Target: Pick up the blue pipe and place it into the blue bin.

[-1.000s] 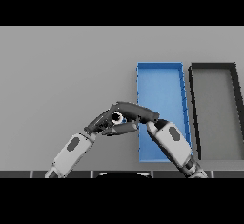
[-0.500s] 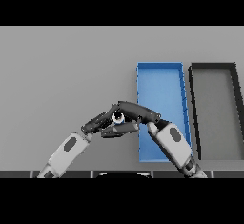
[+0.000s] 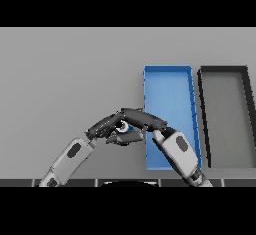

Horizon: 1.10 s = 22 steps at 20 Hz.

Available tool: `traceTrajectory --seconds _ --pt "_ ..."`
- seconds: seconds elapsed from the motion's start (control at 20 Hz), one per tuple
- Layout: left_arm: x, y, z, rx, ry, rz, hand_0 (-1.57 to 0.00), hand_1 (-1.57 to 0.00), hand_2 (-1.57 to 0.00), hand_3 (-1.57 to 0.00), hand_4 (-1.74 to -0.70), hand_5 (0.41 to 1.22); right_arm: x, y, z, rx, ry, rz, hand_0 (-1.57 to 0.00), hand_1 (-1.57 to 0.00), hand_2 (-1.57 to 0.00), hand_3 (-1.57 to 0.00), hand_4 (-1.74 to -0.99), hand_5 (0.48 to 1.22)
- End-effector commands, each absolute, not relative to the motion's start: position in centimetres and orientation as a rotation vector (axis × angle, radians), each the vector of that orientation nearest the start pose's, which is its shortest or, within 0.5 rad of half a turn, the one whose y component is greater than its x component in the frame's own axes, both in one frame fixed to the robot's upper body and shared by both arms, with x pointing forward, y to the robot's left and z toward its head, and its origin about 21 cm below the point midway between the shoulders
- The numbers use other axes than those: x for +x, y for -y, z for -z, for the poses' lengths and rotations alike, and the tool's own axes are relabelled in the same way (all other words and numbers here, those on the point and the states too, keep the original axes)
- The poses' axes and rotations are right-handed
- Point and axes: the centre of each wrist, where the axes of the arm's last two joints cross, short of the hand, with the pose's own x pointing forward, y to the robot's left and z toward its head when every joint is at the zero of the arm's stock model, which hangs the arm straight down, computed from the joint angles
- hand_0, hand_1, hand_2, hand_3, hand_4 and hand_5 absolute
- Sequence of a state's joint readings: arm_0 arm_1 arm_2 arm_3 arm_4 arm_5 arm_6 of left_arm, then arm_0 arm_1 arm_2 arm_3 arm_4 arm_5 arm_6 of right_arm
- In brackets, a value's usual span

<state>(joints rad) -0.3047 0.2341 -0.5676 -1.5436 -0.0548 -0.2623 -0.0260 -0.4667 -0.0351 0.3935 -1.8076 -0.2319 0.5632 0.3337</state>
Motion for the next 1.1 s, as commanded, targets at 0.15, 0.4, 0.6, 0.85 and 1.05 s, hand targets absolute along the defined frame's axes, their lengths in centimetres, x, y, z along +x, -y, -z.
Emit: traceTrajectory --seconds 0.15,0.4,0.6,0.85,1.05 --pt "27.0 -12.5 -4.2 -0.446 1.579 1.002 -0.03 -0.02 -0.02 -0.02 -0.89 0.576 27.5 9.3 -16.5 0.811 1.689 -1.084 -1.57 -1.57 -1.57 -1.57 -1.489 1.220" --pt "26.6 -12.6 -3.8 -0.420 1.545 0.988 -0.01 -0.01 -0.01 -0.01 -0.91 0.541 27.4 10.0 -18.0 0.890 1.640 -1.002 -1.57 -1.57 -1.57 -1.57 -1.541 1.221" --pt "26.7 -12.5 -4.0 -0.415 1.526 1.002 0.00 0.00 0.00 0.00 -0.92 0.507 28.4 10.9 -21.7 0.931 1.604 -0.897 -1.57 -1.57 -1.57 -1.57 -1.659 1.221" --pt "26.3 -12.5 -4.1 -0.430 1.520 0.999 0.00 0.00 0.00 0.00 -0.92 0.503 29.4 12.9 -29.4 1.000 1.736 -0.777 -1.57 -1.57 -1.57 -1.57 -1.714 1.134" --pt "26.1 -12.5 -4.3 -0.431 1.548 1.007 0.00 0.00 0.00 0.00 -0.90 0.495 31.5 14.8 -33.4 0.843 1.862 -0.631 -1.57 -1.57 -1.57 -1.57 -1.730 1.110"
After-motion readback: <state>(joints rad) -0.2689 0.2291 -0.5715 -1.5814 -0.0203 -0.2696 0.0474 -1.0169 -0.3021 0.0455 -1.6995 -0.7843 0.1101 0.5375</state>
